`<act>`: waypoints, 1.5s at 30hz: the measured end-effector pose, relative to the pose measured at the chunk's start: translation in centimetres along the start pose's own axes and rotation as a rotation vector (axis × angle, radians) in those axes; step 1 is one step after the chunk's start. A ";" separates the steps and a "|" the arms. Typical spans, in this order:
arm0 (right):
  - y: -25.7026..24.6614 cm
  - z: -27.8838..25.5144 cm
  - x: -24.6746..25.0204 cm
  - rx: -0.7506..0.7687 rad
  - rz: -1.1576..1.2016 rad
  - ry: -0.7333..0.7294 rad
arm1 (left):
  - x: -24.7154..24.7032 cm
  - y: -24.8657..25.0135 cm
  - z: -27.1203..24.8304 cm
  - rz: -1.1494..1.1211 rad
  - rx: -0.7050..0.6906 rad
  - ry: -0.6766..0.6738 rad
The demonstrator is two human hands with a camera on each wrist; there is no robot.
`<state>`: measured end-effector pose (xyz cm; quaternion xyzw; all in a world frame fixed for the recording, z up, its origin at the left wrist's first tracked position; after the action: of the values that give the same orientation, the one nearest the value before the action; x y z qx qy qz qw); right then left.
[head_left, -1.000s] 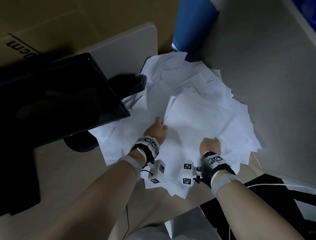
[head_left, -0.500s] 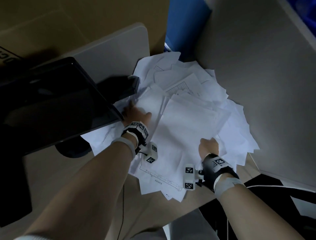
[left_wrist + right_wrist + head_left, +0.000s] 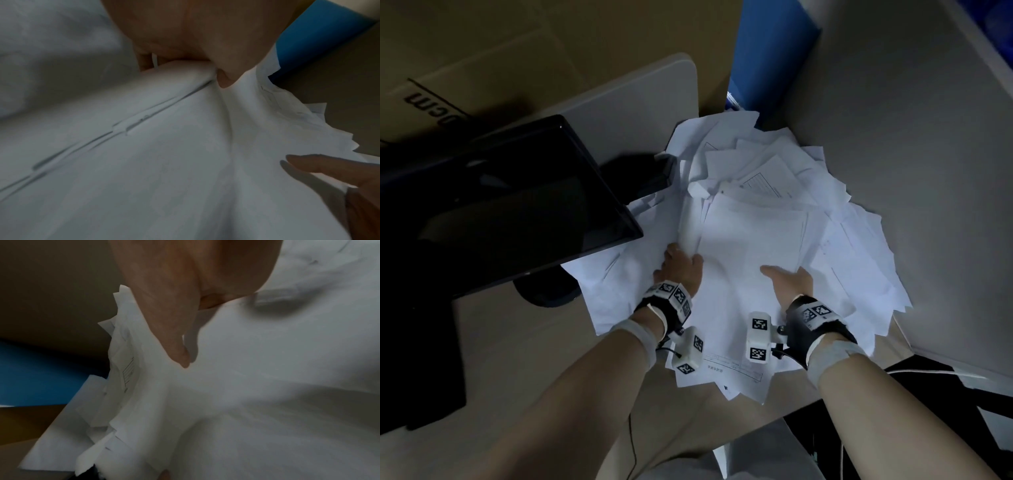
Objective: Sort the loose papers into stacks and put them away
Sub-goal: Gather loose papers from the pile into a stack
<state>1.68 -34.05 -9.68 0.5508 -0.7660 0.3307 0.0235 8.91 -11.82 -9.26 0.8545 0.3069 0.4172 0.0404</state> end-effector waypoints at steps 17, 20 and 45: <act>2.6 -0.5 4.1 -0.018 -0.012 0.215 | 3.8 -0.2 -2.6 -0.076 -0.208 0.383; 1.9 -0.3 3.4 -0.009 0.043 0.168 | 4.6 0.3 -2.7 -0.156 -0.270 0.466; -3.2 1.5 0.8 -0.048 0.179 0.027 | 0.9 8.3 4.0 -0.014 -0.107 -0.247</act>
<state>4.55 -36.04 -8.99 0.4749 -0.8194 0.3205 0.0175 16.36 -17.30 -8.49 0.8939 0.2826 0.3243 0.1263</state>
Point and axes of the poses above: each hand's wrist, its own z-axis towards the middle knuckle, its own x-axis out of the back of the hand, y = z × x, the point moved 4 cm from there along z, towards the middle knuckle, and after that the axes turned 1 degree about x, right-handed, at the moved point
